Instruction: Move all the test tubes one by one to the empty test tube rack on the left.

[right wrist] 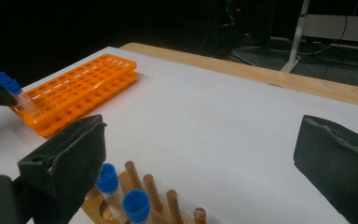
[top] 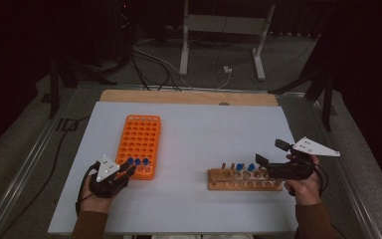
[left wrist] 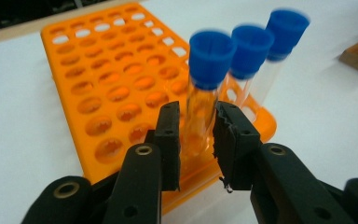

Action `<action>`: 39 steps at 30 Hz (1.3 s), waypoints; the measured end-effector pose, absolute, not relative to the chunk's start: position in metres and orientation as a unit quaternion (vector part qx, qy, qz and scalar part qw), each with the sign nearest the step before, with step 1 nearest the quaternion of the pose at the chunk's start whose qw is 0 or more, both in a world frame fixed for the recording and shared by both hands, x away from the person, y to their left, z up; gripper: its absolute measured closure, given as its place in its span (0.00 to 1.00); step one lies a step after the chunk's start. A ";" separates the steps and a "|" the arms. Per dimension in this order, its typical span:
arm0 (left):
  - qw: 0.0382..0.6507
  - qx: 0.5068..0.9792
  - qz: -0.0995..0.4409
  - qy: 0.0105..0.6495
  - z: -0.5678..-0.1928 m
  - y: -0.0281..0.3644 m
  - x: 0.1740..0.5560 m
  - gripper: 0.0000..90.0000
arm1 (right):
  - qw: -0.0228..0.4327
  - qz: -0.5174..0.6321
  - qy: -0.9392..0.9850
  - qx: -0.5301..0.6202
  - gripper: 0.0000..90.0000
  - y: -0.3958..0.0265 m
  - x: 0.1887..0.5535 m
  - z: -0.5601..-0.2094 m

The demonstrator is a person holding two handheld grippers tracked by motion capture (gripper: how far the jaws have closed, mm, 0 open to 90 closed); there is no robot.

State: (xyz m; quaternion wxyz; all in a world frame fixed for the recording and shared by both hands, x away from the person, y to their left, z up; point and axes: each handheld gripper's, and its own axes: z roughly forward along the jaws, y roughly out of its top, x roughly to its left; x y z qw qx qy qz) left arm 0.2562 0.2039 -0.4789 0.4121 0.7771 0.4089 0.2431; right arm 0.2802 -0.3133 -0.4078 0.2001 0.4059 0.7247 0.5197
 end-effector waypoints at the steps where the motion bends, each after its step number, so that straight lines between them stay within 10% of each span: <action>1: 0.409 0.778 0.242 0.409 -0.479 0.203 0.256 0.83 | 0.200 0.519 0.725 0.405 0.03 -0.313 0.280 -0.408; 10: 0.395 0.784 0.230 0.421 -0.483 0.202 0.259 0.86 | 0.199 0.518 0.731 0.398 0.04 -0.312 0.278 -0.408; 29: 0.507 0.724 0.218 0.413 -0.459 0.217 0.246 0.37 | 0.173 0.489 0.764 0.383 0.09 -0.305 0.271 -0.428; 39: 0.519 0.709 0.214 0.428 -0.455 0.214 0.248 0.18 | 0.158 0.473 0.788 0.360 0.49 -0.299 0.265 -0.445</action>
